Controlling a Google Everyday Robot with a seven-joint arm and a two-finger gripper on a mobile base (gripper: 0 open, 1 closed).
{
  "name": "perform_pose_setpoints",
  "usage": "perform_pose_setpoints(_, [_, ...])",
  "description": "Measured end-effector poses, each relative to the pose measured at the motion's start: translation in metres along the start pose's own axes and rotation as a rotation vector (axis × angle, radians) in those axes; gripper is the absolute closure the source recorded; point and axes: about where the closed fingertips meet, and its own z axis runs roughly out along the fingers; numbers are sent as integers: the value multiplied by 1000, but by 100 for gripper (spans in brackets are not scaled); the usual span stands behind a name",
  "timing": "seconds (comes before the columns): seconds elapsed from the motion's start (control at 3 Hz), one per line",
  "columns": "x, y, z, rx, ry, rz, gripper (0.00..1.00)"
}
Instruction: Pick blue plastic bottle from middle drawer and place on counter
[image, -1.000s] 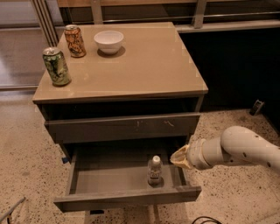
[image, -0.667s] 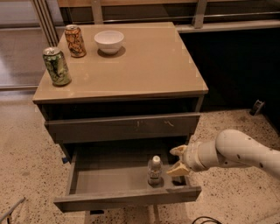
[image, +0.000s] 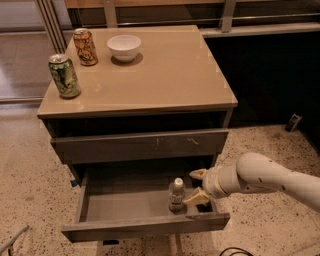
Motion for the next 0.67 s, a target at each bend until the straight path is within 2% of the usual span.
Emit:
perform_pose_setpoints(0.33, [3,-4,24,-27,-9,20,37])
perform_pose_setpoints(0.67, [1,-5,58,-71,-22,25,31])
